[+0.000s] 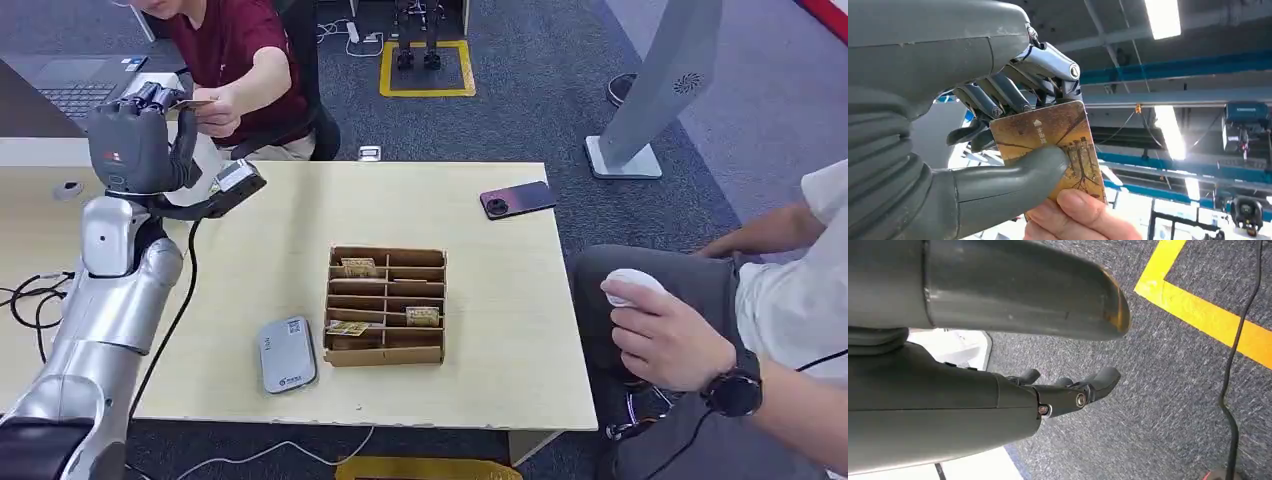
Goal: Pass the card to the sensor for recognition and then transmit it.
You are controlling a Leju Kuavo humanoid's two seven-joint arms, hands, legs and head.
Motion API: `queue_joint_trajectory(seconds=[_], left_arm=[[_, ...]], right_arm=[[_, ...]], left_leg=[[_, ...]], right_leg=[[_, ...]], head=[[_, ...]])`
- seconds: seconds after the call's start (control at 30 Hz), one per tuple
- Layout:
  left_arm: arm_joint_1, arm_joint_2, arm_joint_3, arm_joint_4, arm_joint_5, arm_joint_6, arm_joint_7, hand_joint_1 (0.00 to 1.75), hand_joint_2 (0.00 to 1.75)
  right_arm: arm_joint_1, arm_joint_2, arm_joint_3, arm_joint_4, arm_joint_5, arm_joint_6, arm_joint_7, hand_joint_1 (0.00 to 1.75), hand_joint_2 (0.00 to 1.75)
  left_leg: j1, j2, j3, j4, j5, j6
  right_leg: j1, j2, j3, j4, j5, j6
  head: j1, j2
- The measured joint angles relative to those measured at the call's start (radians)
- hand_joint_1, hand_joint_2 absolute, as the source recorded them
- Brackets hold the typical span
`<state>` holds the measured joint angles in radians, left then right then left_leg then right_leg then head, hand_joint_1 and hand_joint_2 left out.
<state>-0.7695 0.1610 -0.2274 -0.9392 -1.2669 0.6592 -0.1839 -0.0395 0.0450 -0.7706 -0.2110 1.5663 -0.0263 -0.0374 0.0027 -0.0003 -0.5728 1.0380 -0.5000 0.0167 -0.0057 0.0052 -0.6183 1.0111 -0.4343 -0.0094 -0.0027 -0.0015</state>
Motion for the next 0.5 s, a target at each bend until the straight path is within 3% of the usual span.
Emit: queue_joint_trajectory(seconds=[0.13, 0.17, 0.3, 0.43, 0.5], left_arm=[[0.000, 0.002, -0.002, 0.016, -0.002, -0.001, 0.000, 1.75, 1.75], [0.000, 0.002, -0.003, 0.019, 0.002, -0.002, 0.000, 0.00, 1.75], [0.004, 0.001, -0.005, 0.026, 0.086, -0.054, -0.021, 0.00, 1.75], [0.026, -0.003, -0.005, 0.005, 0.279, -0.267, -0.047, 0.00, 1.75], [0.047, -0.002, -0.005, -0.027, 0.341, -0.343, -0.067, 0.00, 1.75]], right_arm=[[0.000, -0.002, 0.001, 0.001, 0.000, 0.002, 0.000, 0.00, 0.00], [0.000, -0.002, 0.001, 0.001, 0.000, 0.002, -0.001, 0.00, 0.00], [0.000, -0.003, 0.001, 0.001, -0.002, 0.002, -0.002, 0.00, 0.00], [0.001, -0.003, 0.001, 0.001, -0.014, 0.002, 0.005, 0.00, 0.00], [0.005, -0.003, 0.000, 0.001, -0.021, 0.003, 0.009, 0.00, 0.00]], left_leg=[[0.000, 0.000, 0.000, 0.000, 0.000, 0.000], [0.000, 0.000, 0.000, 0.000, 0.000, 0.000], [0.000, 0.000, -0.001, 0.000, 0.000, 0.000], [0.000, 0.000, -0.001, 0.000, 0.000, 0.000], [0.000, 0.000, -0.001, 0.000, 0.000, 0.000]], right_leg=[[0.000, 0.000, 0.000, 0.000, 0.000, 0.000], [0.000, 0.000, 0.000, 0.000, 0.000, 0.000], [0.000, 0.000, 0.000, 0.000, 0.000, 0.000], [0.000, 0.000, 0.000, 0.000, 0.000, 0.000], [0.000, 0.000, 0.000, 0.000, 0.000, 0.000]], head=[[0.000, 0.000], [0.000, 0.000], [0.000, 0.000], [0.000, 0.000], [0.000, 0.000]])
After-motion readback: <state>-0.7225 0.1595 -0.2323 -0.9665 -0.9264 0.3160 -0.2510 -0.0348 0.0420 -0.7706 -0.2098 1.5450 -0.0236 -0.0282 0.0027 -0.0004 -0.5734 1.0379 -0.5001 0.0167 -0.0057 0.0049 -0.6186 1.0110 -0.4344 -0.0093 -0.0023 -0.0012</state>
